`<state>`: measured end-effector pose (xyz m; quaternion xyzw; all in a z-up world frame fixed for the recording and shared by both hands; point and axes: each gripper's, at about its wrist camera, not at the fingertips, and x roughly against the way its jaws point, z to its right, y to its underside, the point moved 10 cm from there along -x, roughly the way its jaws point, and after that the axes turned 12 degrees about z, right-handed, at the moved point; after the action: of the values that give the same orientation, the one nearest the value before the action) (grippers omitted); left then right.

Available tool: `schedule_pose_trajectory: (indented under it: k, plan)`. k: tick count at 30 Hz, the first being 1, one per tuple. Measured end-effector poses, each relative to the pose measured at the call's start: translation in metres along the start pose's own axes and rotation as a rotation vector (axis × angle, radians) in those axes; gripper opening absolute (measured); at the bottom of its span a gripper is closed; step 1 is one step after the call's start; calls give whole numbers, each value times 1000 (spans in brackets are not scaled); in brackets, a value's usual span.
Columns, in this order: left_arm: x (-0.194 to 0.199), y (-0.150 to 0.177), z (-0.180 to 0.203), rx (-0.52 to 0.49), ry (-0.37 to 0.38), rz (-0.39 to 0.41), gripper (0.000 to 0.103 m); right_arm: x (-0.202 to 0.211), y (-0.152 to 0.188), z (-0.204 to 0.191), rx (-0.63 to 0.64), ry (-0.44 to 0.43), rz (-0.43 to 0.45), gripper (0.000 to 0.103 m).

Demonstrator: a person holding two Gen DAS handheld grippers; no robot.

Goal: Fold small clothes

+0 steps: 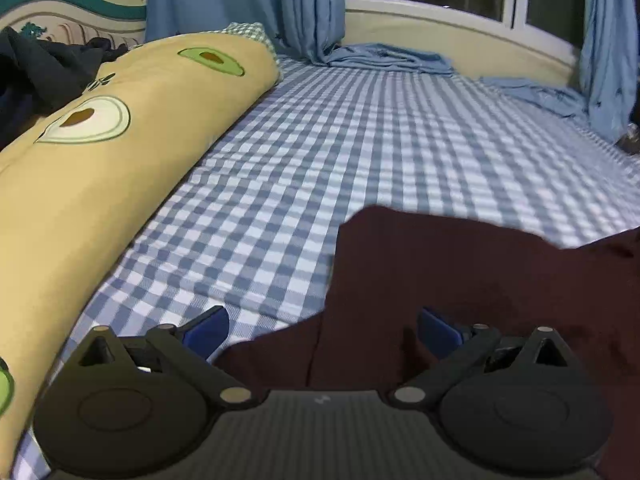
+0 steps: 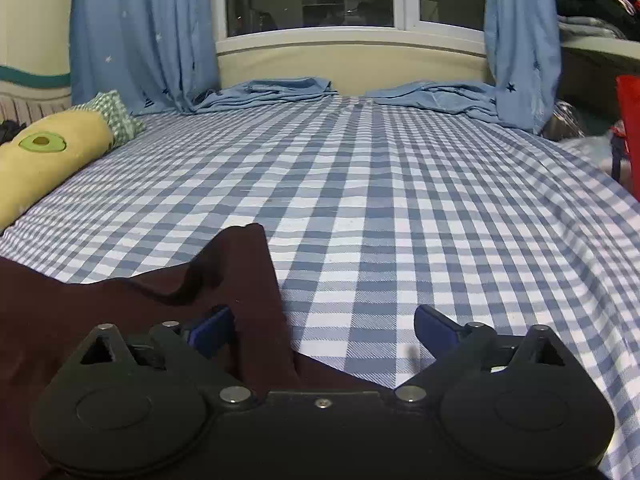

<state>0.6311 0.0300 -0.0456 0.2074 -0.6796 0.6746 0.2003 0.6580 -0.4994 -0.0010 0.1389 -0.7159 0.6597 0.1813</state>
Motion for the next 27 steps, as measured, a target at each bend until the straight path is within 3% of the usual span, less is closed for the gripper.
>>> schedule_pose_trajectory:
  k: [6, 13, 18, 27]
  plan:
    - [-13, 18, -9, 21, -116, 13, 102, -8, 18, 12, -46, 57, -17, 102]
    - [0, 16, -18, 74, -153, 51, 102, -9, 18, 13, -52, 62, -21, 102]
    - [41, 7, -22, 140, -147, 103, 102, 24, -4, 10, -83, 21, 86, 102]
    - [129, 5, 2, 104, -117, 168, 102, 109, -34, -8, -69, -52, 185, 102]
